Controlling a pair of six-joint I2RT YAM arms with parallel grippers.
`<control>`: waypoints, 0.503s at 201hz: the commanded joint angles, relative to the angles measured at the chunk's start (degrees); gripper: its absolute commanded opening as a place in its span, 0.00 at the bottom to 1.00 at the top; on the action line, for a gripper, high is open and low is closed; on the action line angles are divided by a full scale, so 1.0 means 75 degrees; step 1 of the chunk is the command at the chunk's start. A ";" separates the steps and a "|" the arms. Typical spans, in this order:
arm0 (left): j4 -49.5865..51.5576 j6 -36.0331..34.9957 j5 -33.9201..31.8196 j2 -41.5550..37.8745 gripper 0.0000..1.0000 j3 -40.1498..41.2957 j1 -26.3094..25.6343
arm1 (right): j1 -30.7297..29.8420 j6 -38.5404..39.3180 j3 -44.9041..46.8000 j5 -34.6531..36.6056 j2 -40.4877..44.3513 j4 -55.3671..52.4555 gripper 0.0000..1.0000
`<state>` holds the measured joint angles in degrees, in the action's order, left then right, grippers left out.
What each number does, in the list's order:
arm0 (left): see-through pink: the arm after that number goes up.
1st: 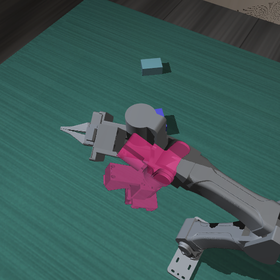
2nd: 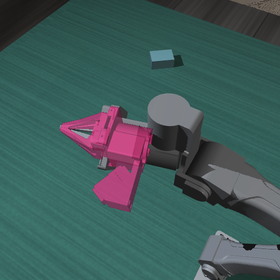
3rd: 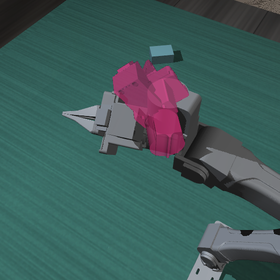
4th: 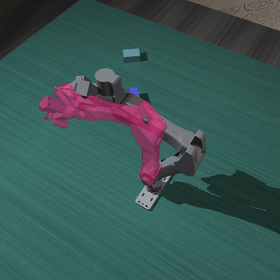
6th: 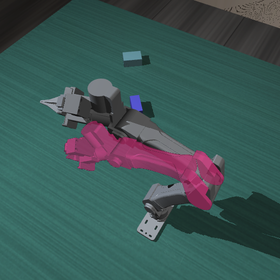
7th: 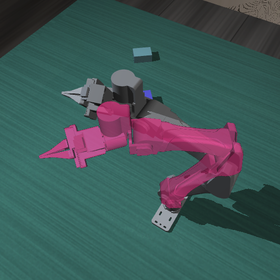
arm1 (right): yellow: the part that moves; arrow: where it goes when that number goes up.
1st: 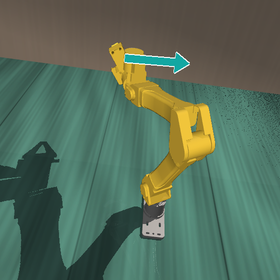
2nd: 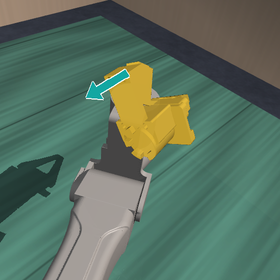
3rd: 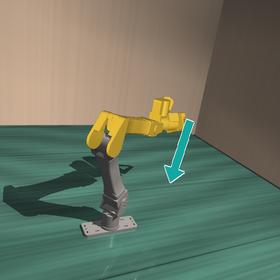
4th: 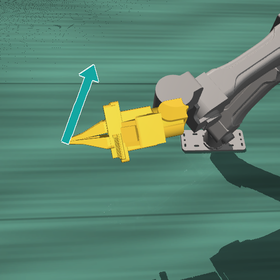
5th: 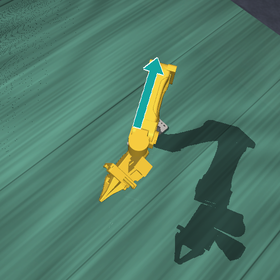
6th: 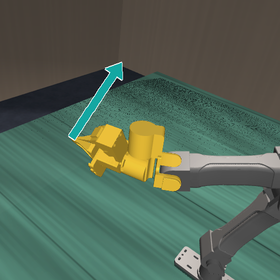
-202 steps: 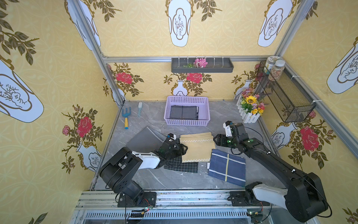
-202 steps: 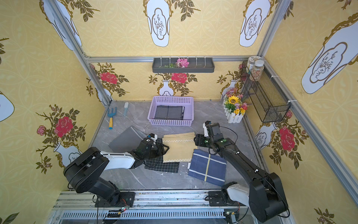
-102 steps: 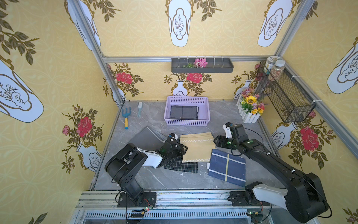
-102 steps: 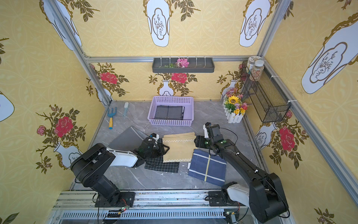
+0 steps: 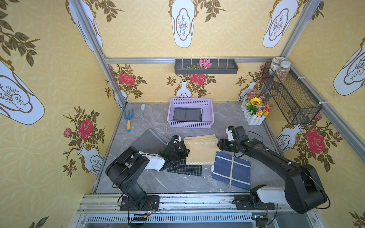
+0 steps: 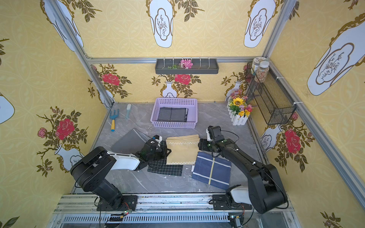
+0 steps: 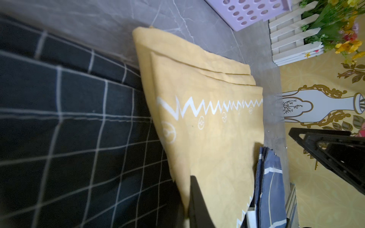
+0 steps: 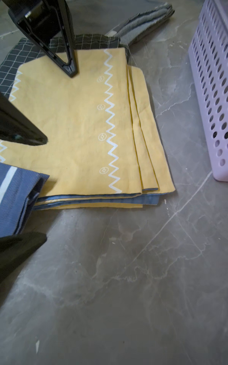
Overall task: Put the folded pillowcase in the basket
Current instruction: Pick up the pillowcase from the center of the board.
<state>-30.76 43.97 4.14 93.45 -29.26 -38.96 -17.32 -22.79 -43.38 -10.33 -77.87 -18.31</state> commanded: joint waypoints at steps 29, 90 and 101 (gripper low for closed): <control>-0.0124 -0.0049 -0.0062 0.0029 0.00 0.0013 0.0015 | 0.0290 0.0062 -0.0353 -0.0497 -0.0969 0.0206 0.71; -0.0120 -0.0032 -0.0059 0.0049 0.00 0.0022 0.0006 | 0.0520 0.0044 -0.0791 -0.0904 -0.1973 0.0466 0.64; -0.0118 -0.0035 -0.0045 0.0055 0.00 0.0022 0.0012 | 0.0519 0.0044 -0.0897 -0.0951 -0.2158 0.0506 0.62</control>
<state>-30.65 43.99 4.03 93.51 -29.26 -38.96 -13.54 -22.44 -48.66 -15.94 -91.92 -16.32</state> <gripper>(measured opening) 0.089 0.635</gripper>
